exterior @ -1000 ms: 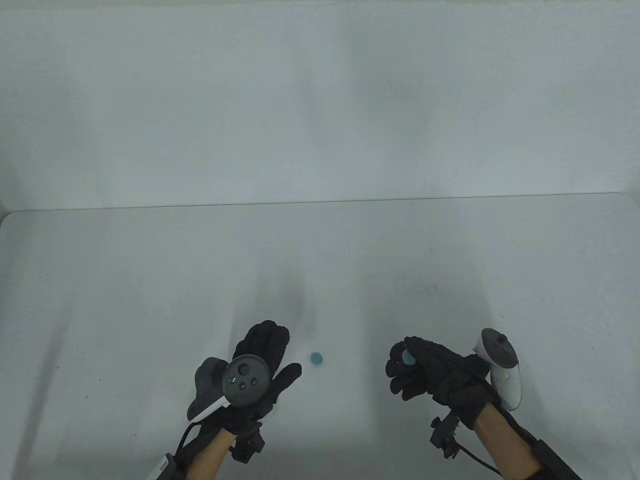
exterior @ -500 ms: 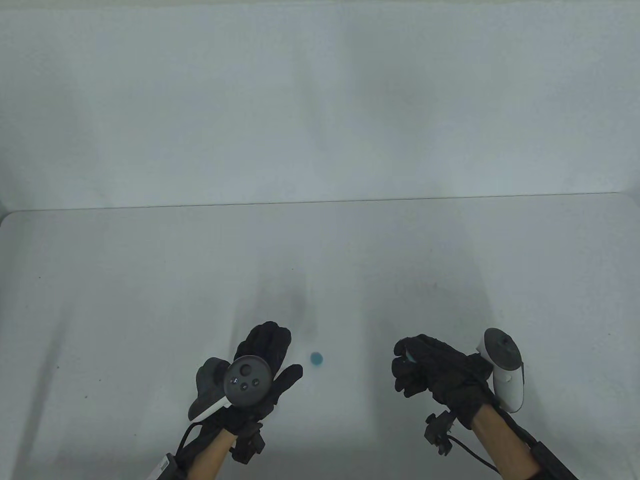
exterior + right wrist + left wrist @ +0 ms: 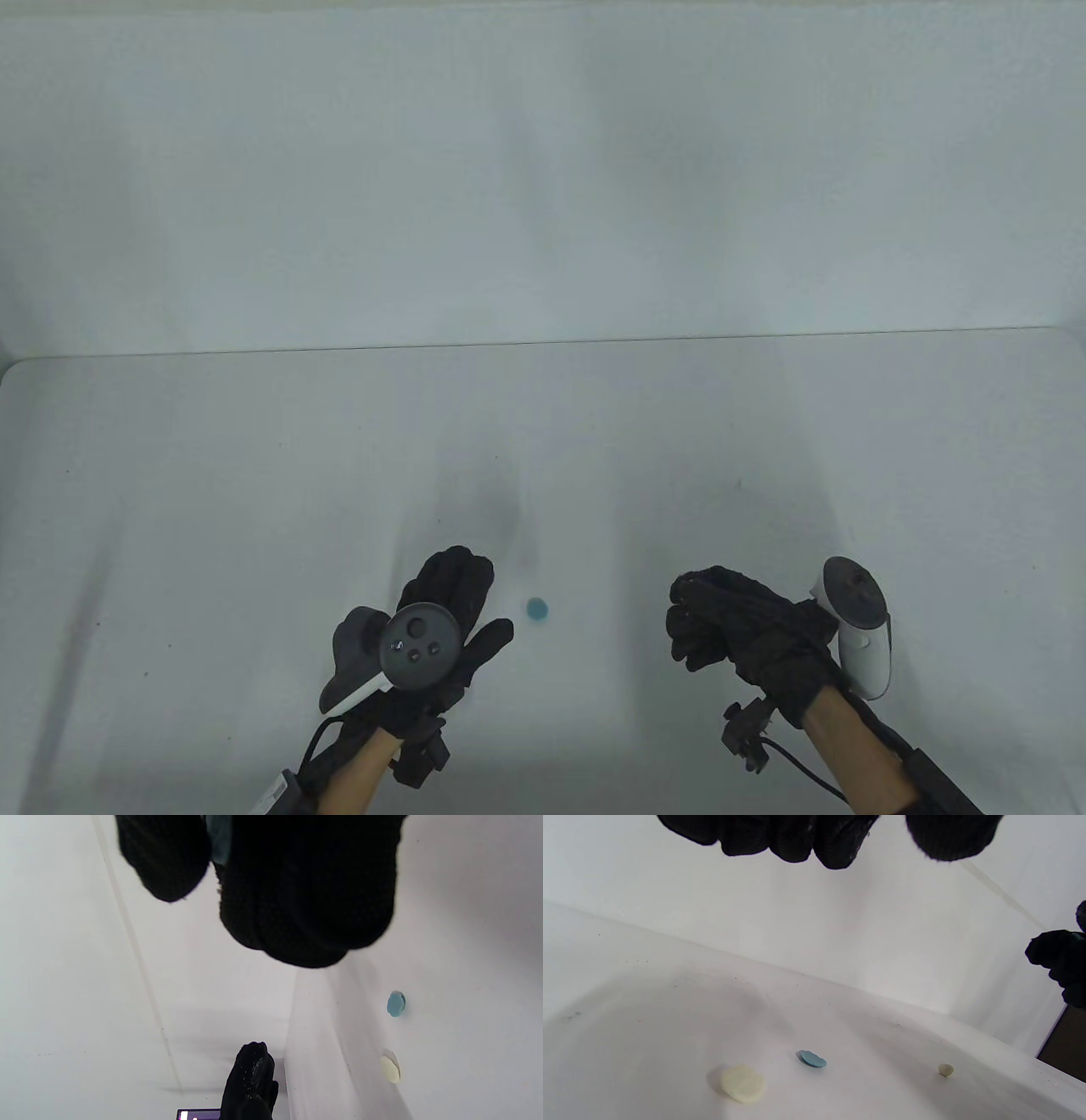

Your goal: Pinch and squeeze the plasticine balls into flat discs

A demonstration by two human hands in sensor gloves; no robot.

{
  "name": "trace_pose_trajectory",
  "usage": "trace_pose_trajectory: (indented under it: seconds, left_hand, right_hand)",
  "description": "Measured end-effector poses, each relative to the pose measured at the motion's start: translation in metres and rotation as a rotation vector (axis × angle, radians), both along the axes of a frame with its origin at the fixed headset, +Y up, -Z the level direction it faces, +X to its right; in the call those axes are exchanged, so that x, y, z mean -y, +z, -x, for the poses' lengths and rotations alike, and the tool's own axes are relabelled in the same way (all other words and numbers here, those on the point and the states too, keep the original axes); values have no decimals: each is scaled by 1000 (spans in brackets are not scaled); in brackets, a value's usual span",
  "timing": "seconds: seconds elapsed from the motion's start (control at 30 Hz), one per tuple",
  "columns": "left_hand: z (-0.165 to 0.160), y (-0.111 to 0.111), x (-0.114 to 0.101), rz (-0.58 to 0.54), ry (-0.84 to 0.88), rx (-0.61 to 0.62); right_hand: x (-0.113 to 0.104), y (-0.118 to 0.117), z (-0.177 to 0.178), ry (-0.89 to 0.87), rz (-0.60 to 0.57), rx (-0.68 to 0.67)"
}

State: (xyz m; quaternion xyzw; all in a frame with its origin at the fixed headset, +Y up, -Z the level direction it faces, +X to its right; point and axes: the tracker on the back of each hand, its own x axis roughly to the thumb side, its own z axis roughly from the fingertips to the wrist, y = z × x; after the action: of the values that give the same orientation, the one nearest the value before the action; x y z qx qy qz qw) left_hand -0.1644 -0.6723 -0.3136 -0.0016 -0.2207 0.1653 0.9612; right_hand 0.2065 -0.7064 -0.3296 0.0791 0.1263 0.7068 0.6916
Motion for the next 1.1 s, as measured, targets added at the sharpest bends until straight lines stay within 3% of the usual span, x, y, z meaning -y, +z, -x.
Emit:
trace_pose_trajectory:
  seconds: [0.37,0.47,0.6,0.9,1.1]
  left_hand:
    - [0,0,-1,-2,1,3]
    - [0,0,-1,-5,-3,2]
    - [0,0,0,1,-9,3]
    - [-1,-1,1,6,-7,2]
    - [-2,0,0,3,-10,4]
  right_hand:
    - [-4,3,2,89,-56,51]
    - [1,3,3,45,-66,-104]
    - [5,2,8,-17,-24,-154]
    - [6,0,-4,-7,10,60]
    - [3,2,-4,11,16,106]
